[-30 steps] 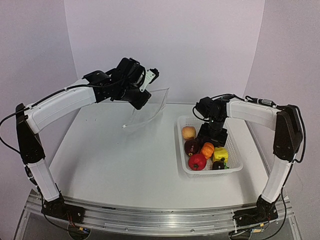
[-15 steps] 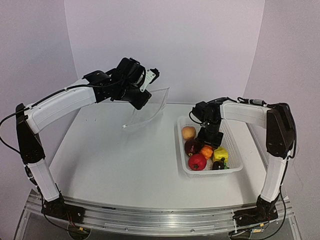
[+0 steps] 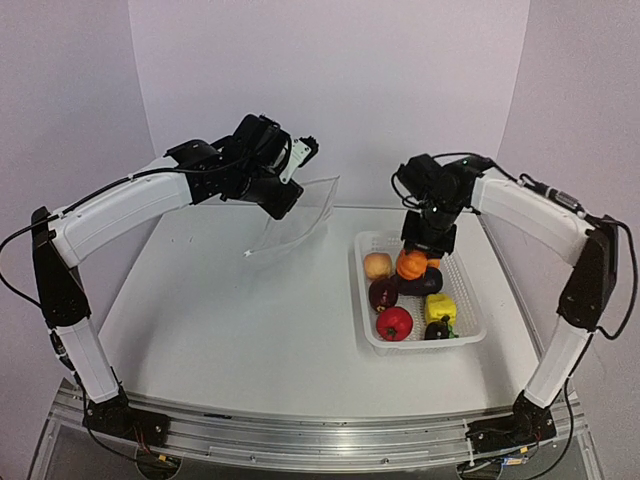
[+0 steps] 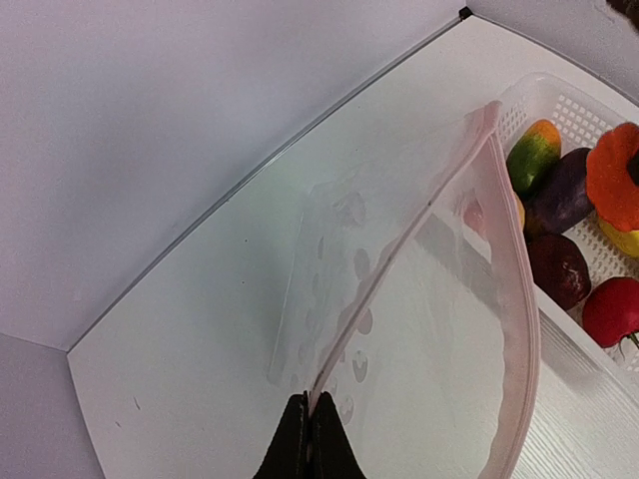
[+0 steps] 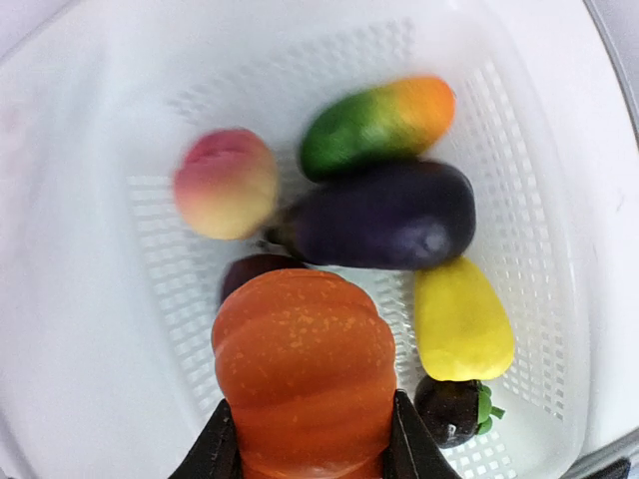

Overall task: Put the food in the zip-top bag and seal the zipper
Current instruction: Pick up the fake vegetable from the bin, then place the fake vegetable in the zipper food storage bag.

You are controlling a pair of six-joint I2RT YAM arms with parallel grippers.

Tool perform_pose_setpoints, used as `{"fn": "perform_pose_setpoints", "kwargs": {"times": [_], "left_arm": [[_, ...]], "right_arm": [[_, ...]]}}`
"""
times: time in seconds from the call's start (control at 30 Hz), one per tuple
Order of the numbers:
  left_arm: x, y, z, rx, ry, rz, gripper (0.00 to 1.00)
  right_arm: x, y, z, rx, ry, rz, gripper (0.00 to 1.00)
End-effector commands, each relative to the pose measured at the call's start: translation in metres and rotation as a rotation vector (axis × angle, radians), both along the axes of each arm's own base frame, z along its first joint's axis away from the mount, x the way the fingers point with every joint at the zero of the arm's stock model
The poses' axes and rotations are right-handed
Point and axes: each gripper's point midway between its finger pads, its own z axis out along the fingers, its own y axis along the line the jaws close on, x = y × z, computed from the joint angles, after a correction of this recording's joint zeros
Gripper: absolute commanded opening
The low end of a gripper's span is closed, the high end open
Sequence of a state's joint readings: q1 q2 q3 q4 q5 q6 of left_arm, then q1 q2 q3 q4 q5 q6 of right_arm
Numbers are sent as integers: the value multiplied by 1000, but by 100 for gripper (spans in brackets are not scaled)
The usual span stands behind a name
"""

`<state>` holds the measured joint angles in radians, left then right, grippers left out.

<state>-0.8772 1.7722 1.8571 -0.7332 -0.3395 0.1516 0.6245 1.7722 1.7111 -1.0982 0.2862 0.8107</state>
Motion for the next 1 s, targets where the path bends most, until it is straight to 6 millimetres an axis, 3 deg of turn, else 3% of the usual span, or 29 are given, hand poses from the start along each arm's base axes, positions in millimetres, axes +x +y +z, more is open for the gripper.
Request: {"fn": "perform_pose_setpoints", "kwargs": {"times": [0.0, 0.1, 0.23, 0.4, 0.57, 0.83, 0.9, 0.97], "left_arm": [[-5, -11, 21, -91, 40, -7, 0], [-6, -14, 26, -115, 58, -7, 0], [-8, -15, 29, -135, 69, -6, 0], [-9, -16, 29, -141, 77, -10, 0], [-9, -19, 36, -168, 77, -13, 0], [-20, -26, 47, -218, 101, -71, 0], [-25, -31, 46, -231, 124, -106, 0], [-32, -38, 44, -245, 156, -151, 0]], "right_arm": [[-20, 60, 122, 105, -353, 322, 10], [-39, 106, 156, 276, -479, 423, 8], [-54, 157, 172, 515, -604, 445, 6], [-62, 192, 199, 667, -701, 465, 0], [-42, 208, 195, 696, -724, 377, 0], [-12, 190, 140, 528, -685, 160, 0], [-7, 191, 133, 485, -687, 158, 0], [-3, 196, 138, 452, -706, 193, 0]]}}
